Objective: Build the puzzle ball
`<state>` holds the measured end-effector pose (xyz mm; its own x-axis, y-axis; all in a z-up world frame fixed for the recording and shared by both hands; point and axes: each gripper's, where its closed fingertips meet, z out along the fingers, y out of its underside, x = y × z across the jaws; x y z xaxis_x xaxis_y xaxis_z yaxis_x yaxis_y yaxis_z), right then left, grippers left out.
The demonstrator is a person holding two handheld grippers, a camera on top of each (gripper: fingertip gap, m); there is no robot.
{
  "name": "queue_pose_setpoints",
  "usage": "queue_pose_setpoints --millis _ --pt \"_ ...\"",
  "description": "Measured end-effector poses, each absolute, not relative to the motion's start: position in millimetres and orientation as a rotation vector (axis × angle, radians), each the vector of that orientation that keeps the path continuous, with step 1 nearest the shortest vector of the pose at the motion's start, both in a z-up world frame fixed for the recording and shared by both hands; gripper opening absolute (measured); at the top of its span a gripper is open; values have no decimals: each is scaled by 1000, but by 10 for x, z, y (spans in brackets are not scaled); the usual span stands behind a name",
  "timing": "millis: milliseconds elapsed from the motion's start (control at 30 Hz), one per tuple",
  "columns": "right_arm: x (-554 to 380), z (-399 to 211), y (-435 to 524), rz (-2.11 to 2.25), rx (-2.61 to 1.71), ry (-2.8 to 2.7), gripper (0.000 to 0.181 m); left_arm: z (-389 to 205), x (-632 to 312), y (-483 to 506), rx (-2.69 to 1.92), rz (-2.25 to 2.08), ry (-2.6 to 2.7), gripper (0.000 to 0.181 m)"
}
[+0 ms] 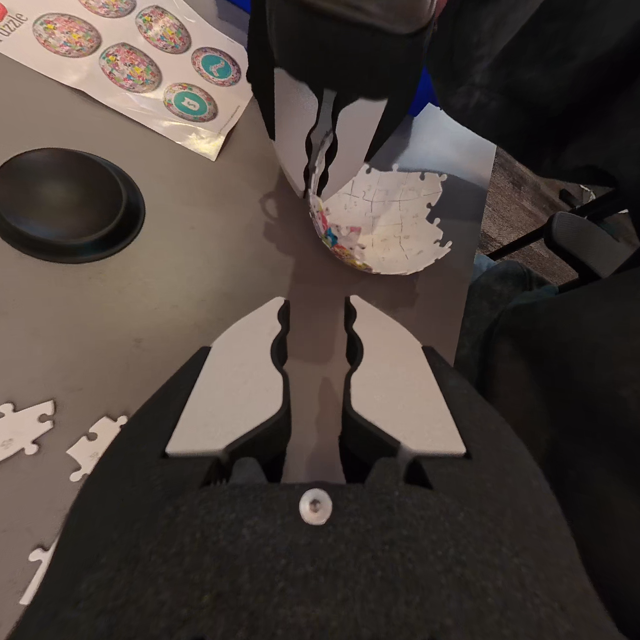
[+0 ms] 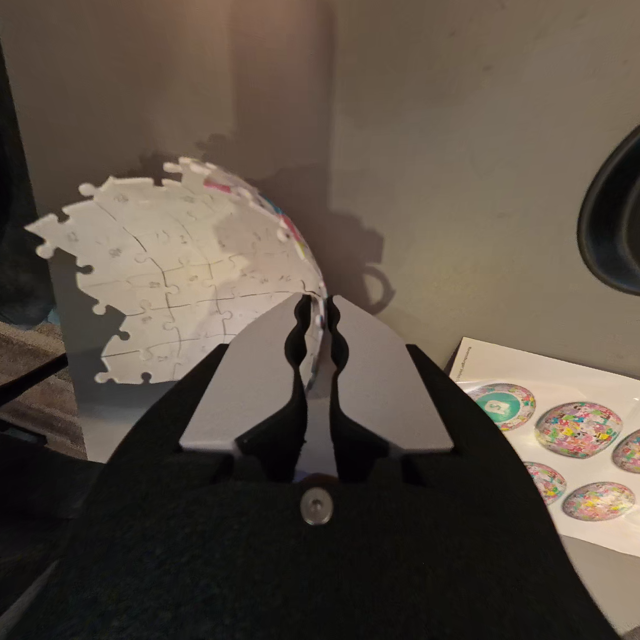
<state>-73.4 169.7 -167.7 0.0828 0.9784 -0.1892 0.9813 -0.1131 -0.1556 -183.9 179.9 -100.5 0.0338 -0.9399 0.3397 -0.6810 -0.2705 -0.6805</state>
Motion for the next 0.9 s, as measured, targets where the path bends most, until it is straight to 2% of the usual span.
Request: queue_pose_setpoints --millis 900 --pt "-731 -1668 1627 -470 2280 2075 5 -1069 -1777 1658 -1982 -1081 1717 29"
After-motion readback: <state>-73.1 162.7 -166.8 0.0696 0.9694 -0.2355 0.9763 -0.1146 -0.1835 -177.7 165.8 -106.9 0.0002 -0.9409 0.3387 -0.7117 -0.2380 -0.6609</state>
